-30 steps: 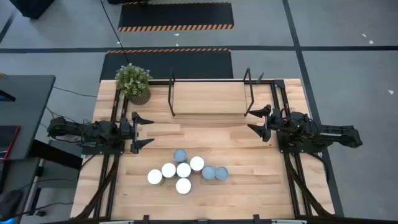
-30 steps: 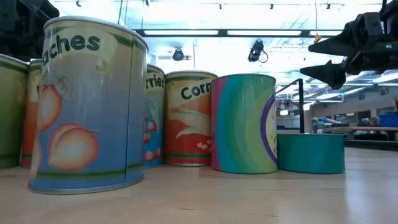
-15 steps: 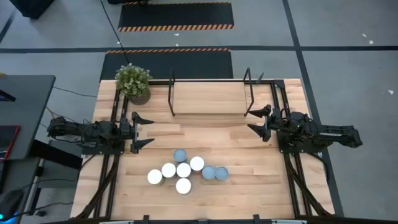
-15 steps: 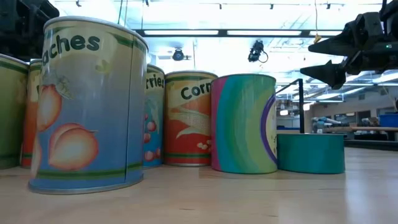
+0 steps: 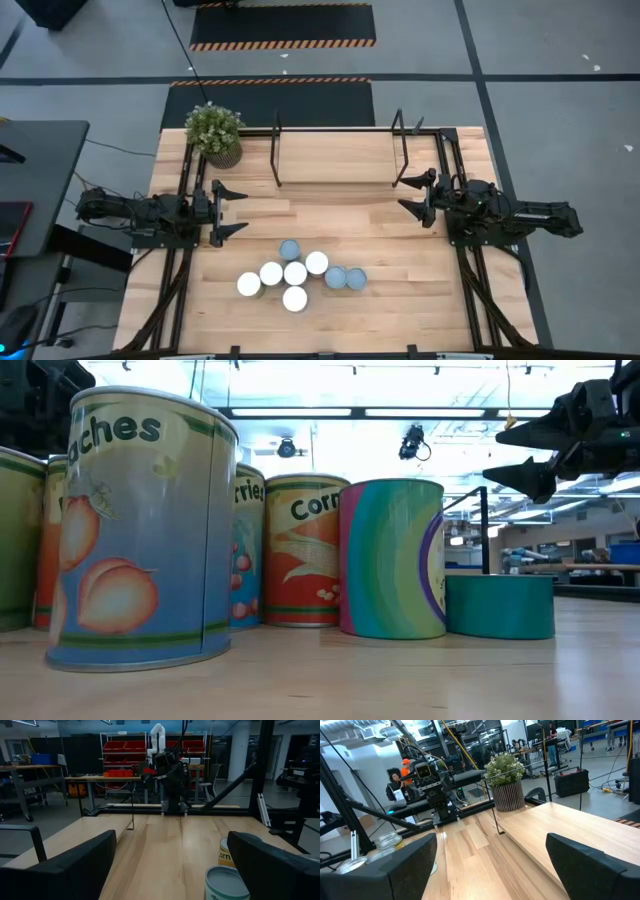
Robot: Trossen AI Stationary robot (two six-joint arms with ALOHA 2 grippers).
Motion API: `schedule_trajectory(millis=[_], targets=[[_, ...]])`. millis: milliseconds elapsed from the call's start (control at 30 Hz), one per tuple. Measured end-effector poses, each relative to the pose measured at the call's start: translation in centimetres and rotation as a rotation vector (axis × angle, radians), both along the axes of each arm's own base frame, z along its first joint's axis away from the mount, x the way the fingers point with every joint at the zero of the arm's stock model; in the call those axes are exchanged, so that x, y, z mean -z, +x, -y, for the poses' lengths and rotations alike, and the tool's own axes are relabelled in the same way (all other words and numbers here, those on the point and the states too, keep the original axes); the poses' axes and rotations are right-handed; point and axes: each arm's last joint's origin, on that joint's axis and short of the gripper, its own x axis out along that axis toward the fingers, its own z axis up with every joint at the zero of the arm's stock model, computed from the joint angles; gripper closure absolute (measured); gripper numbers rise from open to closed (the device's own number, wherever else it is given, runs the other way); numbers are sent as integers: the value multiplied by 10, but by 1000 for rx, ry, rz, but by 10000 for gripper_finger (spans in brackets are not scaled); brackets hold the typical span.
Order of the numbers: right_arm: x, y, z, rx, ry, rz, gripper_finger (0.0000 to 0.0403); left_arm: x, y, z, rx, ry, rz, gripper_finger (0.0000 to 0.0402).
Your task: Pick and place cans onto a shelf
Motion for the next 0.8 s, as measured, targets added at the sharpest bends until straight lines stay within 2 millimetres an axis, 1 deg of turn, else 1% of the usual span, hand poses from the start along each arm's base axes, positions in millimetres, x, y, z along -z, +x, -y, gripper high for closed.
schedule_trajectory(millis=[267, 300, 400, 433, 500, 567, 667, 800], targets=[[0, 0, 0, 0, 0, 0, 21, 0, 0, 0, 0, -5, 4, 14], [0, 0, 0, 0, 0, 0, 21, 0, 0, 0, 5, -41, 10, 14], [0, 0, 0, 0, 0, 0, 21, -2, 0, 2, 75, -340, 49, 14], [0, 0, 0, 0, 0, 0, 21, -2, 0, 2, 82, -403, 61, 14], [0, 0, 0, 0, 0, 2, 21, -2, 0, 2, 89, -473, 68, 14], [-3, 0, 0, 0, 3, 31, 21, -2, 0, 3, 124, -483, 55, 14], [-11, -1, 0, 8, -20, 114, 21, -2, 0, 4, 161, -449, 42, 14], [-17, -2, -2, -47, -37, 171, 21, -2, 0, 4, 146, -415, 43, 14]])
